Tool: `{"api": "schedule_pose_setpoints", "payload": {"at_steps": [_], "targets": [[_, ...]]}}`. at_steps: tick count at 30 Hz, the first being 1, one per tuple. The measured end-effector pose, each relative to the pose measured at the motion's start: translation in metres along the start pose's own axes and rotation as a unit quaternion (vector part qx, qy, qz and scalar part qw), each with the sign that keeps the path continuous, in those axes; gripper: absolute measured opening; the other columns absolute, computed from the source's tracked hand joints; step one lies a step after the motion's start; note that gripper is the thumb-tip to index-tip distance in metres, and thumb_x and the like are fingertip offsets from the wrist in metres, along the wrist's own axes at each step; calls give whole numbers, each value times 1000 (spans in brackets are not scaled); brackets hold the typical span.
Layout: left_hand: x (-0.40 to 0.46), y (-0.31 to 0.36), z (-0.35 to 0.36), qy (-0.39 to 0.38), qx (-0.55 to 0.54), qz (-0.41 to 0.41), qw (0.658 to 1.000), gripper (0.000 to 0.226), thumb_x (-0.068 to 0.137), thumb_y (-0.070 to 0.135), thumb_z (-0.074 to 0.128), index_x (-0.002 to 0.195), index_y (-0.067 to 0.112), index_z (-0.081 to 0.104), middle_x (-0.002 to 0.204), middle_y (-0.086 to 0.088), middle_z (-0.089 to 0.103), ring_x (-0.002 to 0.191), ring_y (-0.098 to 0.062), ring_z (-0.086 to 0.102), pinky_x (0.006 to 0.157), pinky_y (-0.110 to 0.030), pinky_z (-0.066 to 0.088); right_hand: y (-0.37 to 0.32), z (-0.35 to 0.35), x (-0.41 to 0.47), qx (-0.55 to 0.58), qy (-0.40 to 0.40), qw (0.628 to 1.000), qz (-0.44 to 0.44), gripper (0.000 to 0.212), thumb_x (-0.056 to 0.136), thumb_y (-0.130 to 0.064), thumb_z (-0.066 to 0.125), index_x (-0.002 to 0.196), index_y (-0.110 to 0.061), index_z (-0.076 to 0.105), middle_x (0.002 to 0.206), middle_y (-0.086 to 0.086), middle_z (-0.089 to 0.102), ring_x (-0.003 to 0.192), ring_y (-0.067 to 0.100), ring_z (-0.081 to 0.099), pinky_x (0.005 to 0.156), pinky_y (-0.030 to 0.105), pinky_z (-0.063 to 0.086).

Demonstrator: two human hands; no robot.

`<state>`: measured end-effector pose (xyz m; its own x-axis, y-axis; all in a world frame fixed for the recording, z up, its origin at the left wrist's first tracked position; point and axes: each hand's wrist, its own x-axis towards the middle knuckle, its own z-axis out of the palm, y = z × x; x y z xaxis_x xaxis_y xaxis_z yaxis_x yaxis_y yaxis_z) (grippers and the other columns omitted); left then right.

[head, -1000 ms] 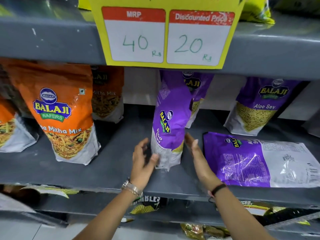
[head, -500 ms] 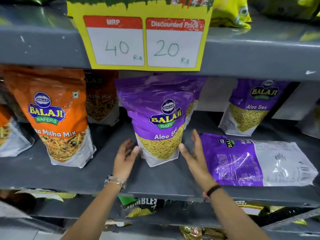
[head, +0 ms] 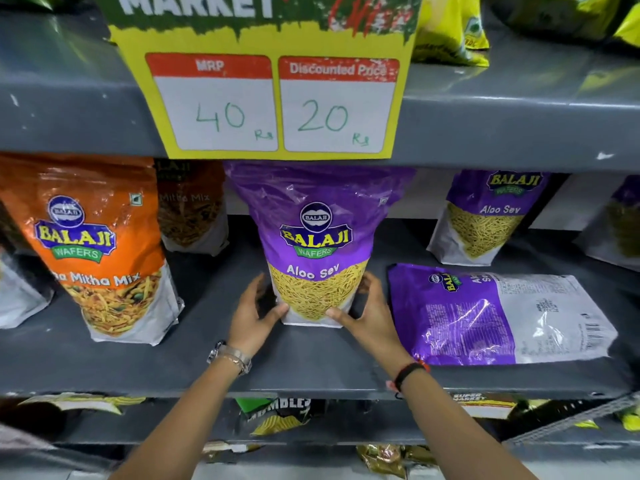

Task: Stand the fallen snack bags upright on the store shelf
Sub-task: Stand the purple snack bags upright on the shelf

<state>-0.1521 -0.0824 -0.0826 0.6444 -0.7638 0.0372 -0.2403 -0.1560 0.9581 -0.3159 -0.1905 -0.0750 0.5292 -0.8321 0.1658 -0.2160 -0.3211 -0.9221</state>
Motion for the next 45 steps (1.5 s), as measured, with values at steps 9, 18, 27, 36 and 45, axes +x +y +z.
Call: {"api": "schedule_pose_setpoints", "payload": {"at_steps": [9, 18, 27, 36, 45], "targets": [[-57, 73, 82, -115, 37, 196, 973, 23, 68, 39, 58, 86, 26, 63, 75, 30, 64, 75, 20, 53, 74, 2, 36, -10, -128, 19, -65, 81, 994, -30, 50, 76, -13, 69, 120, -8, 47, 116, 0, 52, 107, 14, 50, 75, -5, 37], [-84, 93, 216, -385, -154, -309, 856, 15, 87, 23, 51, 80, 10, 54, 77, -6, 67, 59, -4, 65, 58, -12, 54, 24, -287, 57, -266, -145, 950, 79, 23, 88, -11, 53, 109, -3, 56, 115, 5, 55, 83, -9, 58, 70, 5, 43], [-103, 95, 291, -93, -382, -377, 839, 18, 87, 10, 49, 99, -2, 55, 114, -26, 57, 99, -31, 58, 81, -30, 52, 47, -319, 73, -296, -280, 890, 204, 45, 85, -40, 54, 121, -12, 52, 125, 10, 53, 119, 26, 47, 87, 29, 41], [-80, 116, 256, -38, -344, -116, 931, 19, 85, 2, 47, 74, 11, 60, 64, 6, 73, 71, -11, 66, 74, -30, 59, 62, -322, 24, -27, -134, 983, 121, 25, 81, -24, 62, 101, -9, 57, 91, -2, 64, 78, 6, 60, 68, 17, 48], [-18, 147, 237, -66, -194, 111, 972, 20, 77, 19, 53, 59, 26, 58, 53, 17, 66, 56, 6, 56, 57, -11, 47, 96, -267, -7, 107, -12, 991, 76, 39, 75, -1, 67, 107, -13, 49, 115, 14, 62, 93, 4, 63, 82, 15, 50]]}}
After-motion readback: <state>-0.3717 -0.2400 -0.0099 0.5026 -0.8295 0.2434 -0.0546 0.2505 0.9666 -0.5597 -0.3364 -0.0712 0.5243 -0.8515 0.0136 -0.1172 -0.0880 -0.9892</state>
